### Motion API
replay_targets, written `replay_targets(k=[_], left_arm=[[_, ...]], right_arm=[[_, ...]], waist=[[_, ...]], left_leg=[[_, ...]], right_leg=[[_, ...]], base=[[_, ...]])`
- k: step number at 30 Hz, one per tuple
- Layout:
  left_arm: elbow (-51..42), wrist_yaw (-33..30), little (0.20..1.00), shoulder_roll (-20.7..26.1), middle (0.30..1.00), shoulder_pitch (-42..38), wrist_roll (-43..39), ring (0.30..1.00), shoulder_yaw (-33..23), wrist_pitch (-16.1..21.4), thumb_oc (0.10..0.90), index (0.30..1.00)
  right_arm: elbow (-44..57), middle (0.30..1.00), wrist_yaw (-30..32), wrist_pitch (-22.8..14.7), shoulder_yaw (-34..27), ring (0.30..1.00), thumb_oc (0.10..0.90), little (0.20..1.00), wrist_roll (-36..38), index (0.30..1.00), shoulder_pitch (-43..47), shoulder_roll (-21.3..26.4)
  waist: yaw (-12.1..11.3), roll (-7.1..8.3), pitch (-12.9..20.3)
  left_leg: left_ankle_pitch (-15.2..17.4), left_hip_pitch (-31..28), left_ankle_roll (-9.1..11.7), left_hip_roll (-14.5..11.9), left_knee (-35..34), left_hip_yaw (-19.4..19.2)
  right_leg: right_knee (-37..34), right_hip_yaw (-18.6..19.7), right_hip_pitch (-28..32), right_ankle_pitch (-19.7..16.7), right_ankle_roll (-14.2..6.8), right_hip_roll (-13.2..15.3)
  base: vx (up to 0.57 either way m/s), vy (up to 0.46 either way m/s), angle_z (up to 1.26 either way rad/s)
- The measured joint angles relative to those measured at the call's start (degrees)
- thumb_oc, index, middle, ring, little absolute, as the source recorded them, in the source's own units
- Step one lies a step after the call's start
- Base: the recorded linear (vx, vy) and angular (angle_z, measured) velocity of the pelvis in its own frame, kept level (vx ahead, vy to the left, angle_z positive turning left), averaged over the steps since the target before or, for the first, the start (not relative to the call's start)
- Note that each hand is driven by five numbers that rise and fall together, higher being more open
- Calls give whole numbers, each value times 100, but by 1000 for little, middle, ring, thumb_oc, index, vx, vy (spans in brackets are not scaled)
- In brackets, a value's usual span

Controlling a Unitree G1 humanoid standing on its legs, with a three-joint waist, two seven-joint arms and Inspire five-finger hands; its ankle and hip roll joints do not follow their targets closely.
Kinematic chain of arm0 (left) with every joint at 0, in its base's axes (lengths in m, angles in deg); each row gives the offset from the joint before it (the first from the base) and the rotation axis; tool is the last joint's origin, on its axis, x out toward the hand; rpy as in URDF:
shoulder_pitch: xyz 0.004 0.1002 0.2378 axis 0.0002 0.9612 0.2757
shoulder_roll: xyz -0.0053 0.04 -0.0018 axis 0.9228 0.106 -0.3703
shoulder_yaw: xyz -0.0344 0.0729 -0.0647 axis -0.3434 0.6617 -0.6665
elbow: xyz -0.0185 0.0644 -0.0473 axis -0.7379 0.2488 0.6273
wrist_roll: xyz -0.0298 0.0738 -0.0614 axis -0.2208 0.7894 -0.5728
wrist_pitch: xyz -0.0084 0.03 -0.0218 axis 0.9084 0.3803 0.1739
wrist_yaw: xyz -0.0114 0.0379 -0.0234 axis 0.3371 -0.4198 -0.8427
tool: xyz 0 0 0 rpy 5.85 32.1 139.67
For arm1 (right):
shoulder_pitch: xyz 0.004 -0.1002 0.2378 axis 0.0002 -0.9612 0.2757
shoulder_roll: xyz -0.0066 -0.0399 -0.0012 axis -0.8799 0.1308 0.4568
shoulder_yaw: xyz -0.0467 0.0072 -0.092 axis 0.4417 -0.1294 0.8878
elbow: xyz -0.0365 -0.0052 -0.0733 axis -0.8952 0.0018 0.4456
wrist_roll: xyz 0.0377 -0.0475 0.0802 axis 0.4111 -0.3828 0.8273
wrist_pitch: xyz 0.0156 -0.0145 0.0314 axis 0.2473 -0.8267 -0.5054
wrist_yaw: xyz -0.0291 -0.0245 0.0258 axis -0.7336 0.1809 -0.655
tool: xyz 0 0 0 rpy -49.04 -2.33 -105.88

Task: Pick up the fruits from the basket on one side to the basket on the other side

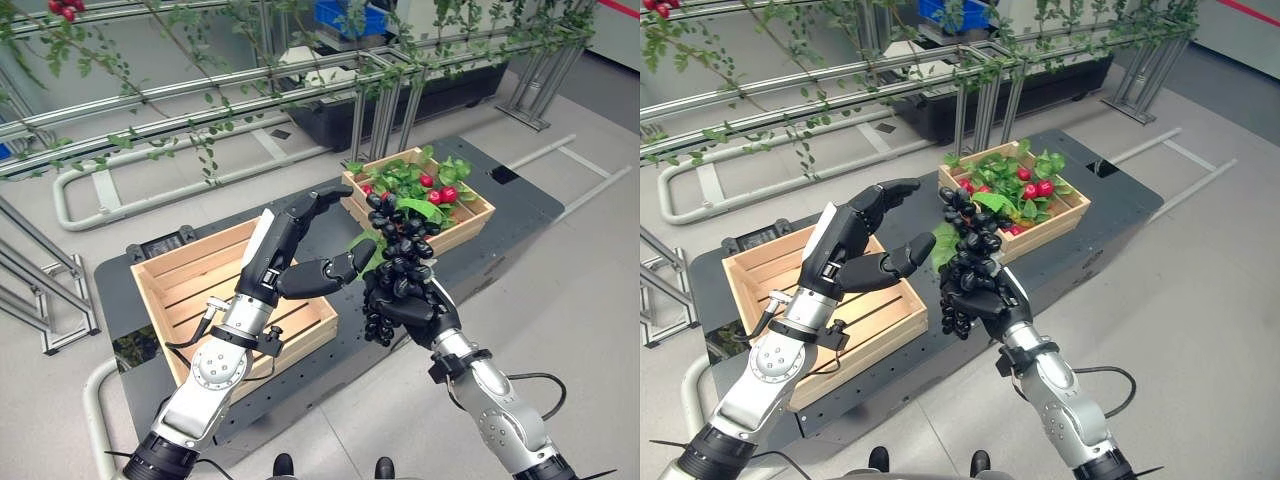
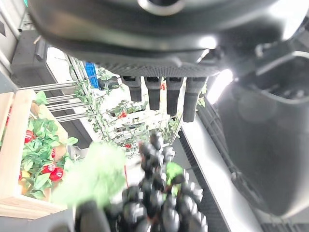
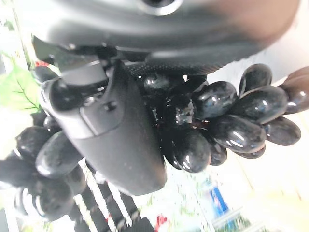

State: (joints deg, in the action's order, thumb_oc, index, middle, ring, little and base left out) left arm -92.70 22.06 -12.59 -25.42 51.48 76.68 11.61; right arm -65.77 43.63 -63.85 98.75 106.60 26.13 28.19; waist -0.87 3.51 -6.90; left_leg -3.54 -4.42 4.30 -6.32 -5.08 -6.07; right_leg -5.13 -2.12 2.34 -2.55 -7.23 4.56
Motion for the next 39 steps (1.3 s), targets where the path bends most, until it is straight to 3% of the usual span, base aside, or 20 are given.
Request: replay_targets(k=[2, 4, 5, 6, 8, 12, 16, 19, 22, 24, 25, 27, 28, 30, 33, 35, 36, 37, 38, 39], left_arm=[[61, -32, 900, 5, 900, 102, 120, 900, -134, -2, 800, 900], [178, -84, 900, -1, 900, 217, 229, 900, -272, -15, 800, 900], [328, -112, 900, -11, 900, 292, 358, 900, -362, -46, 800, 900], [425, -89, 900, -5, 900, 378, 482, 900, -468, -143, 800, 900], [488, 11, 900, 31, 900, 444, 565, 900, -582, -291, 800, 900], [609, 1427, 900, 284, 900, 399, 48, 900, -521, -314, 800, 900], [608, 3076, 900, 789, 900, 272, -711, 900, 26, -431, 800, 900], [609, 3665, 900, 946, 900, 72, -935, 900, 445, -565, 800, 900], [615, 4025, 900, 943, 900, -21, -1277, 900, 460, -680, 800, 900], [647, 4093, 900, 879, 900, -190, -1291, 900, 464, -716, 800, 900], [646, 4107, 900, 808, 900, -189, -1372, 900, 478, -717, 800, 900], [581, 4281, 900, 661, 900, -269, -1617, 900, 539, -701, 800, 900], [577, 4298, 900, 670, 900, -316, -1635, 900, 567, -697, 800, 900], [584, 4312, 900, 727, 900, -350, -1643, 900, 576, -697, 800, 900], [584, 4327, 900, 939, 900, -333, -1649, 900, 558, -704, 800, 900], [497, 4349, 900, 1057, 900, -281, -1661, 900, 444, -704, 800, 900], [324, 4348, 900, 1129, 900, -243, -1664, 900, 406, -705, 800, 900], [157, 4393, 900, 1187, 900, -253, -1666, 900, 393, -705, 800, 900], [130, 4409, 900, 1174, 900, -266, -1669, 900, 390, -707, 800, 900], [130, 4404, 900, 1131, 900, -245, -1667, 900, 390, -715, 800, 900]], right_arm=[[0, 300, -1, 0, -99, 300, 400, 300, -6, 300, -72, 39], [0, 300, 0, 0, -182, 300, 400, 300, -9, 300, -110, 117], [0, 300, -1, -1, -212, 300, 400, 300, -12, 300, -92, 203], [0, 300, -1, -1, -229, 300, 400, 300, -14, 300, -61, 242], [0, 300, 3, -4, -245, 300, 400, 300, -16, 300, -71, 241], [-83, 300, 19, -86, -257, 300, 400, 300, -21, 300, -72, 104], [-262, 300, 9, -115, -256, 300, 400, 300, -22, 300, -123, -117], [-459, 300, -41, -147, -272, 300, 400, 300, -7, 300, -136, -118], [-842, 300, -328, -182, -327, 300, 400, 300, -13, 300, -53, -22], [-938, 300, -461, -183, -341, 300, 400, 300, -14, 300, -90, 73], [-982, 300, -474, -183, -330, 300, 400, 300, -13, 300, -100, 154], [-1069, 300, -504, -183, -313, 300, 400, 300, -10, 300, -68, 455], [-1073, 300, -513, -182, -309, 300, 400, 300, -10, 300, -63, 485], [-1073, 300, -663, -182, -145, 300, 400, 300, -7, 300, -54, 548], [-1100, 300, -866, -182, 158, 300, 400, 300, -10, 300, 83, 546], [-1103, 300, -896, -178, 230, 300, 400, 300, -16, 300, 106, 490], [-1100, 300, -941, -177, 209, 300, 400, 300, -14, 300, 209, 514], [-1120, 300, -951, -179, 176, 300, 400, 300, -11, 300, 312, 577], [-1174, 300, -958, -172, 169, 300, 400, 300, -12, 300, 357, 564], [-1217, 300, -960, -141, 186, 300, 400, 300, -12, 300, 341, 514]], waist=[[-11, -2, -1], [-31, -7, 0], [-126, 5, 2], [-200, 3, 2], [-118, 12, 6], [-10, 29, 12], [28, -27, -17], [102, -66, -44], [117, -175, -135], [285, -143, -199], [306, -255, -200], [143, -677, -250], [112, -722, -282], [-75, -654, -291], [-344, -525, -330], [-436, -206, -417], [-572, -222, -384], [-545, -270, -377], [-541, -323, -404], [-586, -336, -402]], left_leg=[[100, -104, -15, 46, 2, 298], [295, -186, -47, 192, 72, 916], [527, -249, -269, 516, 180, 1674], [653, -279, -452, 798, 263, 1988], [666, -296, -551, 937, 283, 1831], [649, -308, -674, 1103, 330, 1599], [671, -306, -708, 1171, 349, 1324], [709, -422, -776, 1235, 343, 1099], [795, -555, -907, 1196, 304, 217], [749, -610, -1020, 1229, 230, -60], [684, -629, -1004, 1135, 148, -171], [563, -552, -916, 693, 19, -650], [549, -525, -890, 612, 32, -735], [532, -511, -808, 481, 45, -1052], [709, -564, -472, 329, 320, -1387], [982, -241, -390, 303, 1033, -1302], [1011, -165, -433, 456, 621, -1076], [604, -218, -563, 490, 44, -989], [287, -343, -527, 333, -8, -1203], [351, -447, -414, 91, 31, -1544]], right_leg=[[3, 270, -30, -40, -26, 11], [3, 580, -69, -79, -84, 50], [4, 947, -152, -118, -107, 149], [7, 1266, -233, -157, -128, 228], [8, 1321, -276, -197, -198, 366], [9, 1258, -332, -275, -313, 543], [200, 1268, -579, -340, -411, 552], [290, 1203, -611, -355, -432, 554], [397, 474, -913, -873, -143, 381], [337, 44, -943, -733, -22, 446], [612, -150, -1037, -652, 65, 425], [1967, -800, -1408, -356, -37, 426], [2210, -952, -1434, -241, -73, 459], [2589, -1380, -1204, 271, -50, 820], [2372, -2008, -977, 511, 327, 792], [1503, -1780, -583, 483, 281, 552], [848, -1510, -515, 143, 319, 348], [435, -1562, -451, -4, 403, 141], [448, -1943, -377, 61, 486, 154], [740, -2164, -305, 261, 738, 215]], base=[[-4, 147, -71], [13, 219, -99], [-2, 274, -137], [-29, 394, -148], [-60, 341, -74], [-85, 329, -22], [-103, 347, -29], [-58, 172, -49], [-115, 85, -130], [-136, 22, -89], [-166, -14, -73], [-150, -50, -83], [-160, -118, -77], [-153, -186, -71], [-16, -223, -99], [-87, -381, -115], [-91, -352, -126], [-112, -396, -146], [-116, -381, -125], [-118, -408, -113]])
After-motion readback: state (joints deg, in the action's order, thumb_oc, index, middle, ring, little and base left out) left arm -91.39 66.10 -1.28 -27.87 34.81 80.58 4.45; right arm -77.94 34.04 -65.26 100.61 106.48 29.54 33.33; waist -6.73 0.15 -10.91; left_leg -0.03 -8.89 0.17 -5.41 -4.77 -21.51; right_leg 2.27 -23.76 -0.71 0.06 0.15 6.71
